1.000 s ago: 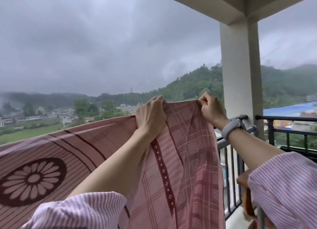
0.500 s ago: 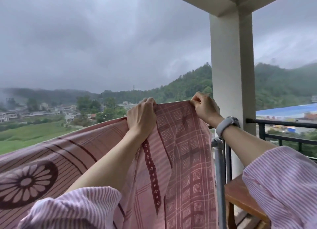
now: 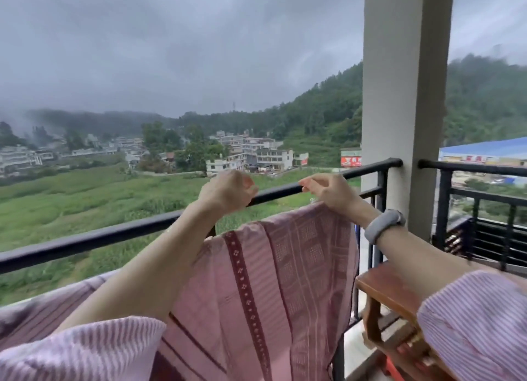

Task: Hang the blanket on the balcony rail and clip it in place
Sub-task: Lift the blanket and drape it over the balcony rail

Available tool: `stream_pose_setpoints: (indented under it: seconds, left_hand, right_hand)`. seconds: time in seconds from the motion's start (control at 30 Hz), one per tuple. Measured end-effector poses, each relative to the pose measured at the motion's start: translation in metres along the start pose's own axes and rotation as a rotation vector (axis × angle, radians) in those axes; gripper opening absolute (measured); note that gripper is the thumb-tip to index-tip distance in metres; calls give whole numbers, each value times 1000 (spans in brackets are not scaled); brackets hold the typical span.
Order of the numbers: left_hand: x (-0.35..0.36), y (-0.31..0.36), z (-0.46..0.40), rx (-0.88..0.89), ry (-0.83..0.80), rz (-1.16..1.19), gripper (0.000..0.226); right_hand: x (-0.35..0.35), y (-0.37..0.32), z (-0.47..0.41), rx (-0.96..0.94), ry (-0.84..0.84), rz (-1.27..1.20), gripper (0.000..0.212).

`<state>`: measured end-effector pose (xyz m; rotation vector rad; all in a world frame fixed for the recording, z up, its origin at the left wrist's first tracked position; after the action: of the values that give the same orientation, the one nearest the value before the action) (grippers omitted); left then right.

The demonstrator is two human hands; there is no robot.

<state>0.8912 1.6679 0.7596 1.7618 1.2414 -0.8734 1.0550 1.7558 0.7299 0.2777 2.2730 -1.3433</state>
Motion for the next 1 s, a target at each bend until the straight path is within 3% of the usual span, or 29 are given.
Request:
stream_pose_setpoints:
  seconds: [0.07,0.13,0.2,0.27,0.37,0.43,0.67,0.77,0.9,1.0]
  left_hand:
    - [-11,25,11,116,84,50,27]
    - [-2,45,24,205,55,5,30]
    - [16,57,37,257,19,-117,35]
    - [25,68,50,301,102,-278,34]
    - [26,79,64,301,291,-459,32]
    - [31,82,70,283,361,-494,29]
    - [35,87,75,201,517,-471,19]
    - [29,91,71,84,598,-362,18]
    - [35,107,48,-28,655,-244,17]
    - [47,113,46,-72,670,-171,17]
  right_hand:
    - [-9,10,23,-21,109,-69,29]
    - [-15,27,47,-12,224,-125,32]
    - [-14,49,67,23,247,-198,29]
    - [-5,72,85,117,218,-284,23]
    - [2,104,103,226,282,-162,37]
    - [1,111,109,205,340,-104,28]
    - [-30,121,98,106,372,-260,24]
    - [-57,120,87,40,339,-284,26]
    - [-92,112,86,-124,261,-299,14]
    - [-77,138,93,-172,32,-314,18]
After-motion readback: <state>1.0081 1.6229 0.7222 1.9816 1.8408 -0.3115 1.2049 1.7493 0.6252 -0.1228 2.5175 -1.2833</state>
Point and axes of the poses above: each hand's wrist, its own z-axis away from the middle knuckle, its own x-axis out of the palm, y = z × x, the point moved 9 cm from there along -z, towards the middle knuckle, and after that the axes turned 9 degrees about x, right-handed, at the moved point
